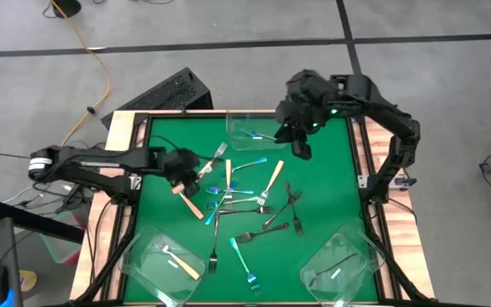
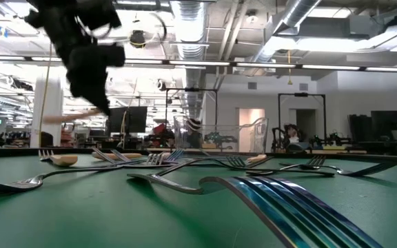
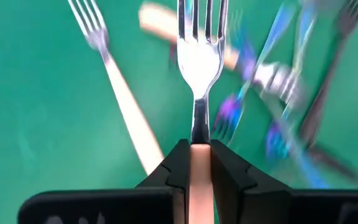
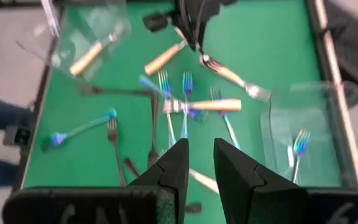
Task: Sort silverware by color (type)
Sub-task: Put the orange fork into the bottom left transparent bin
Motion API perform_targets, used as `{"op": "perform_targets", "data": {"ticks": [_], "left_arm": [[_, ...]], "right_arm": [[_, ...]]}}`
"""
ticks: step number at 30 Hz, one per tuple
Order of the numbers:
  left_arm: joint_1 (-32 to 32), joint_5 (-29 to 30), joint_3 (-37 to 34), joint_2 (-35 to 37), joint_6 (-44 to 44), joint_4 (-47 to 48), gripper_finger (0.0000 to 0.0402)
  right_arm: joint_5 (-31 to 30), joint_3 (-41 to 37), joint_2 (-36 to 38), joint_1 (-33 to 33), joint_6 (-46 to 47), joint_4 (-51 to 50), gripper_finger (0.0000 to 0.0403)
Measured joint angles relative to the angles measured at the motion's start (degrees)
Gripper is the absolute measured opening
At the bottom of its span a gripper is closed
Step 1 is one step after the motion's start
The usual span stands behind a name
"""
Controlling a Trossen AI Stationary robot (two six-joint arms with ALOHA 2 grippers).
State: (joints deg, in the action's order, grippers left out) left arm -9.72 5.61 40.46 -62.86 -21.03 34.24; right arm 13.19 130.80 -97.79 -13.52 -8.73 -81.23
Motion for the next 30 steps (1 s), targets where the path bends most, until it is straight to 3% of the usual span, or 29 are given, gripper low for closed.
{"op": "perform_targets", "data": {"ticks": [9,15,18,24,30], "left_arm": [[-0.02,8.59,9.48,12.12,0.79,-5.38,0.0021],[0.0,11.51,13.99,16.44,8.61,-19.49,0.0021],[0.0,11.34,15.08,17.46,11.82,-25.83,0.0021],[0.0,10.03,16.9,16.78,16.01,-29.13,0.0021],[0.01,6.47,16.88,13.52,15.95,-31.92,0.0021]], "right_arm": [[2.32,0.02,6.12,0.0,-0.55,12.94,0.0096],[11.81,-0.86,7.85,-0.5,-4.61,27.49,0.0096],[15.4,-3.92,8.3,-1.03,-4.79,28.18,0.0096],[17.76,-17.92,10.52,-2.89,-2.9,30.58,0.0096],[20.12,-41.29,16.6,-3.1,4.49,56.91,0.0096]]}}
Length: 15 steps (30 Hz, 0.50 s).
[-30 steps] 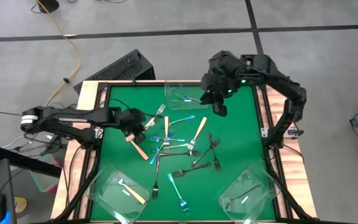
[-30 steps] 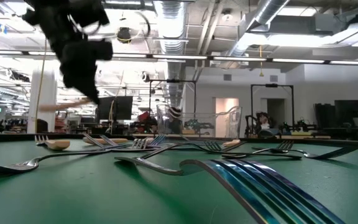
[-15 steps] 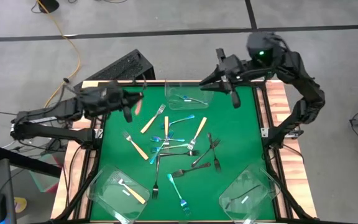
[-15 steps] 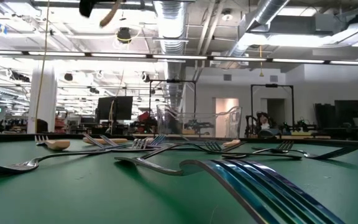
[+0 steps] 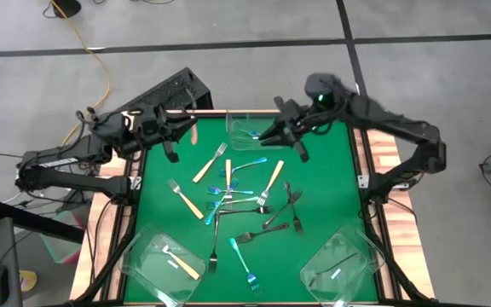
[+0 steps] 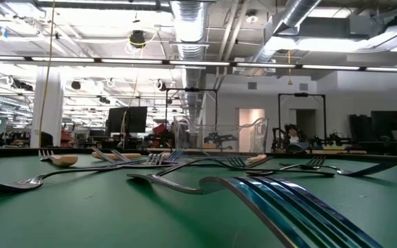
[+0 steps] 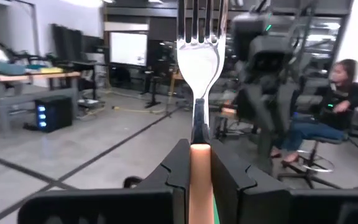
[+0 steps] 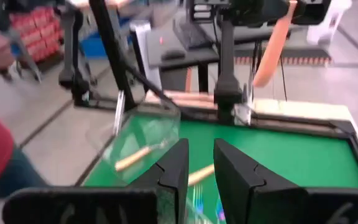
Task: Sort silverware by color (type)
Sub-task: Put the orange fork into the bottom left transparent bin
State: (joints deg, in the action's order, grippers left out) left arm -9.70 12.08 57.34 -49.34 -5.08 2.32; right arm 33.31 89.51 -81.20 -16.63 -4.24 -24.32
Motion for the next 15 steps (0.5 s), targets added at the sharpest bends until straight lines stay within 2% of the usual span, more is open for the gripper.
{"op": "perform_targets", "data": {"ticks": [4,7,12,15], "left_arm": [[-0.01,-2.74,0.0,-2.87,0.28,-4.03,0.0021],[-0.01,-5.03,0.0,-5.53,0.98,-7.53,0.0021],[-0.01,-8.3,0.0,-10.51,1.01,-11.55,0.0021],[-0.01,-9.86,0.0,-13.04,1.03,-13.68,0.0021]], "right_arm": [[-0.1,-12.98,1.55,-0.38,9.86,24.48,0.0096],[-0.08,-17.06,0.86,-0.5,15.91,39.57,0.0096],[0.4,-16.89,-1.35,0.55,17.29,43.02,0.0097],[-0.27,-16.91,-1.63,0.94,16.93,43.49,0.0111]]}}
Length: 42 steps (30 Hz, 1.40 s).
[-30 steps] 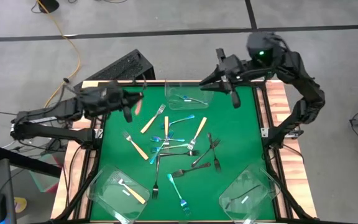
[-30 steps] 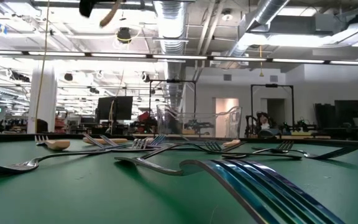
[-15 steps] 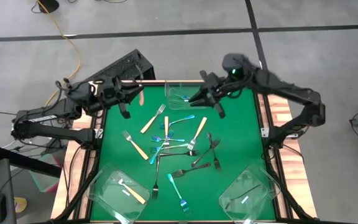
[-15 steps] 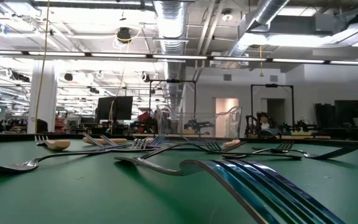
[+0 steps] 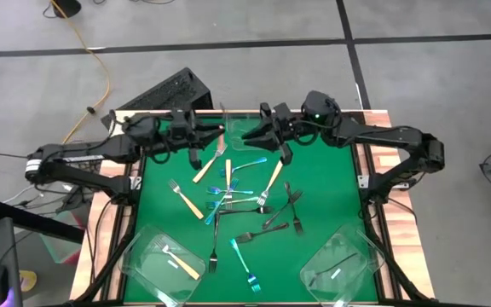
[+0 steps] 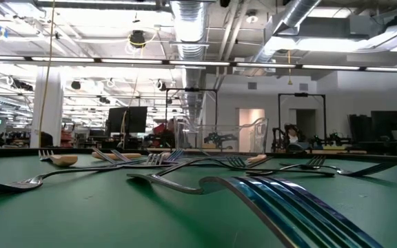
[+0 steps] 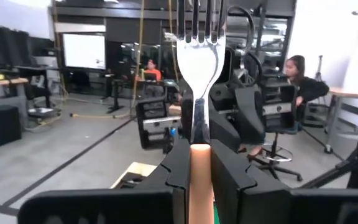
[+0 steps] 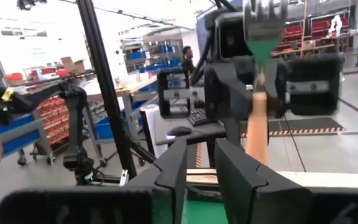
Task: Sort silverware by color (type)
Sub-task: Put the orange fork into the bottom left transparent bin
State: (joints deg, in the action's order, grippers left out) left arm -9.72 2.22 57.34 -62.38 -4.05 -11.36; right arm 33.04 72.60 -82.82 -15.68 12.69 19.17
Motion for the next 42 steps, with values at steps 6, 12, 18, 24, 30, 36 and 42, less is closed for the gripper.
{"op": "perform_targets", "data": {"ticks": [6,12,18,24,30,36,42], "left_arm": [[0.0,-3.11,0.0,-4.44,0.37,-3.63,0.0021],[-0.01,-4.02,0.0,-6.57,0.39,-4.93,0.0021],[0.04,-5.86,0.02,-7.88,0.75,-6.72,0.0021],[0.15,-6.53,0.2,-8.89,0.77,-9.2,0.0021],[0.2,-6.38,0.02,-9.0,0.92,-8.91,0.0021],[0.2,-6.23,0.02,-9.02,0.94,-8.7,0.0021],[0.2,-6.08,0.02,-9.02,0.92,-8.6,0.0021]], "right_arm": [[-3.31,0.09,0.04,-0.11,-0.51,-0.12,0.0197],[-4.92,0.09,0.06,-0.07,-0.57,-0.2,0.0262],[-6.14,0.09,0.06,-0.11,-0.88,-0.49,0.0265],[-6.14,0.09,0.06,-0.06,-0.74,-0.54,0.0265],[-6.25,0.09,0.06,0.68,-1.95,-0.69,0.0264],[-6.53,0.09,0.06,0.7,-2.04,-0.69,0.0237],[-6.6,0.09,0.06,0.7,-2.06,-0.69,0.0191]]}}
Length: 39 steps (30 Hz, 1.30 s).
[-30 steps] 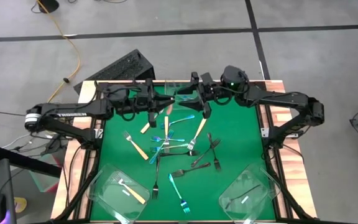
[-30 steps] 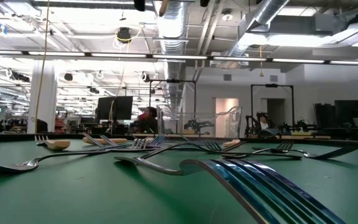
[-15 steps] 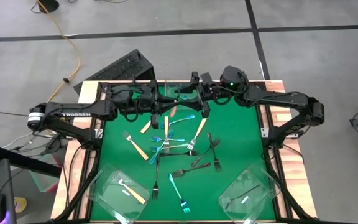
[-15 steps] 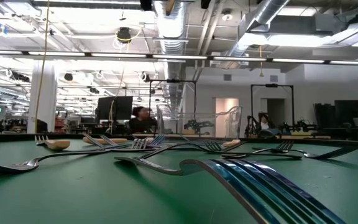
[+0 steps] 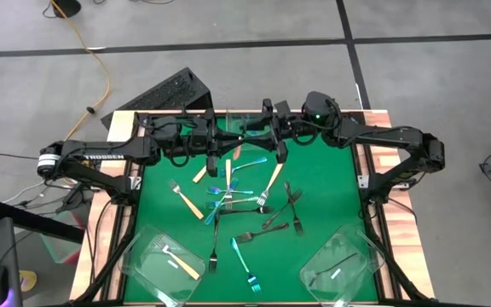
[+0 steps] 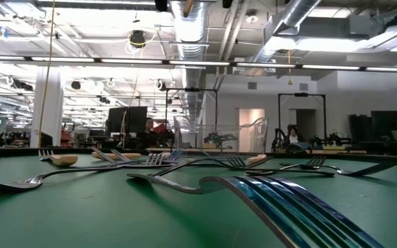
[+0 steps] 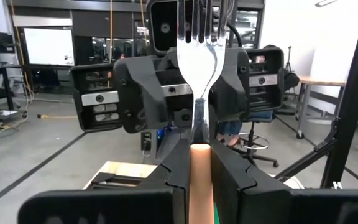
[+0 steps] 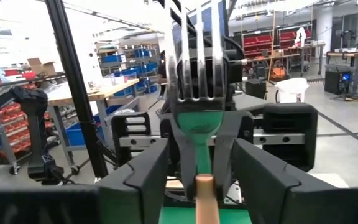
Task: Sort silverware by color (type)
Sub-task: Put the orange fork into the bottom left transparent bin
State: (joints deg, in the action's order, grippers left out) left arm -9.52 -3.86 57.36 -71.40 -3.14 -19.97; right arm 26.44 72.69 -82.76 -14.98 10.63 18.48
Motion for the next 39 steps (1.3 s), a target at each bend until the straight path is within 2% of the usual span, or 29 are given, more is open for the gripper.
{"op": "perform_targets", "data": {"ticks": [8,12,20,27,29,32,39], "left_arm": [[0.0,0.04,0.0,0.0,-0.53,0.02,0.0021],[0.0,0.02,0.0,0.0,-0.59,0.04,0.0021],[0.0,0.0,0.0,0.0,-0.66,1.12,0.0021],[0.0,-0.02,0.0,0.0,-0.52,1.49,0.0021],[0.0,-0.04,0.0,0.0,-0.53,1.5,0.0021],[0.0,-0.07,0.0,0.0,-0.54,1.9,0.0021],[0.01,0.08,0.0,0.02,-0.55,2.2,0.0021]], "right_arm": [[-1.05,0.0,0.0,-0.04,-0.02,-0.79,0.0114],[-1.05,0.0,0.0,-0.04,-0.13,-1.32,0.0091],[-1.04,0.0,0.0,0.0,1.79,-1.28,0.0097],[-0.98,0.04,-2.68,0.33,4.37,1.72,0.0167],[-1.02,0.04,-2.82,0.54,4.39,1.92,0.0175],[-2.51,0.04,-2.84,1.13,4.04,2.0,0.0164],[-3.31,0.04,-2.27,1.05,3.01,2.29,0.0096]]}}
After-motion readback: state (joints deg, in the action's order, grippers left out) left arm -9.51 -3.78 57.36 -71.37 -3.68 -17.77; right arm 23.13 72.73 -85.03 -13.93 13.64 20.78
